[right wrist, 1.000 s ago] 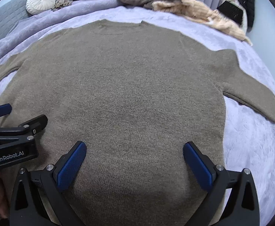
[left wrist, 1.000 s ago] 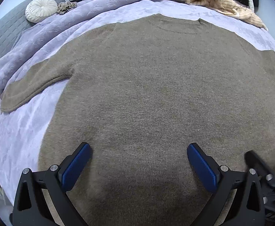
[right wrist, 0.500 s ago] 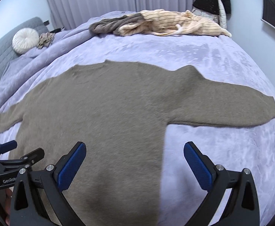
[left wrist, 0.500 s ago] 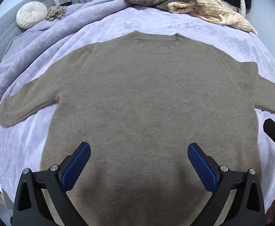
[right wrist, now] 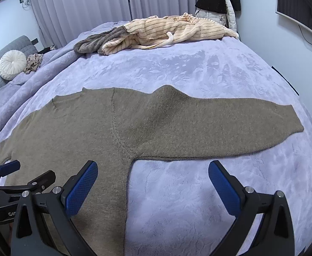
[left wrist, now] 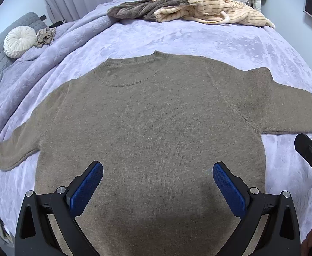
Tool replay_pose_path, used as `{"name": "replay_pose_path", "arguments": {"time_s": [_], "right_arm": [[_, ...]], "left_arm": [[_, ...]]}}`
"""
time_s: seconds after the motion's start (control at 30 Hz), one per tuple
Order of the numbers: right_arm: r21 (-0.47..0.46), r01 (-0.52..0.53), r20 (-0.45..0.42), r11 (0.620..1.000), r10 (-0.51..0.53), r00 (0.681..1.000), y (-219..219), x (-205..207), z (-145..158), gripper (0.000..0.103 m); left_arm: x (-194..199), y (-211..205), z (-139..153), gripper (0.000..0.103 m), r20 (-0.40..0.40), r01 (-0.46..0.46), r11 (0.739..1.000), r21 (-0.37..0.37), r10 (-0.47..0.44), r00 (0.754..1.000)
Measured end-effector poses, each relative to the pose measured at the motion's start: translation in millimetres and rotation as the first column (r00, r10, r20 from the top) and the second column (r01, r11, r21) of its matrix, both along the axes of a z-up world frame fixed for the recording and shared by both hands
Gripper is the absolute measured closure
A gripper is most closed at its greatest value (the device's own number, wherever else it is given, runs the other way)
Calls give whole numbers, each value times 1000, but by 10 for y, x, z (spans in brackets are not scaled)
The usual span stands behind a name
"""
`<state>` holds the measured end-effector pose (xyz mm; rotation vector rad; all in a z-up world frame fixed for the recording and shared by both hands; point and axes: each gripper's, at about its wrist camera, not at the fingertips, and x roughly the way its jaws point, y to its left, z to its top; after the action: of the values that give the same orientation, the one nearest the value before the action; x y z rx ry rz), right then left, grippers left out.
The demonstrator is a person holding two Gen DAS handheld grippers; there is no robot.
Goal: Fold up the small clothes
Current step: 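Move the right gripper to the sweater sleeve cuff and grasp it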
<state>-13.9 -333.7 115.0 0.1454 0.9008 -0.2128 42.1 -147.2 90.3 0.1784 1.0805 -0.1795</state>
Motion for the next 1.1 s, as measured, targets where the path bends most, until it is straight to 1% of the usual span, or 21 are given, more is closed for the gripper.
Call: {"name": "replay_pose_path", "arguments": {"time_s": [0.1,0.13,0.23,0.33,0.4,0.47,0.53,0.57,0.7,0.8,0.9,0.97,1.1], "right_arm": [[-12,-13,-1,1000,13,1000,3,5,2,0],[-13,-18,2,1000,18,1000,4,3,5,0],[-23,-32,10,999,32,999,36,2,13,0],[-17,-48,13,999,49,999,59,-5,29,0],[-17,-58,19,998,58,998,53,-9,44,0],[-25,-56,23,998,56,998,15,-12,50,0],[-29,-47,19,999,47,999,-53,-10,49,0],[-29,-39,18,999,40,999,-110,-9,48,0],[-27,23,19,999,-22,1000,-428,-31,44,0],[-29,78,15,997,-78,997,-705,-50,32,0],[-53,125,8,991,-125,992,-984,-62,16,0],[-53,162,2,985,-163,987,-1216,-71,-16,0],[-24,247,-28,969,-247,969,-1707,-76,-145,0]], "left_arm": [[-26,-10,43,0,37,-11,1000,15,10,999],[-1,-29,34,0,39,-15,1000,21,15,999],[-2,8,77,0,62,-33,999,-11,34,997],[3,40,113,0,83,-45,999,-24,47,995],[3,46,124,0,79,-36,999,-27,38,996],[25,4,109,0,49,-13,1000,-7,14,999],[28,-23,94,0,51,-15,1000,22,14,999],[35,-42,101,0,62,-23,999,32,21,998],[94,-154,84,0,51,-14,999,30,12,999],[168,-326,63,0,41,-1,999,35,0,999],[248,-527,31,0,31,1,999,35,-2,1000],[282,-639,5,0,21,4,999,33,-5,1000],[333,-832,-38,0,0,10,1000,21,-10,1000]]}}
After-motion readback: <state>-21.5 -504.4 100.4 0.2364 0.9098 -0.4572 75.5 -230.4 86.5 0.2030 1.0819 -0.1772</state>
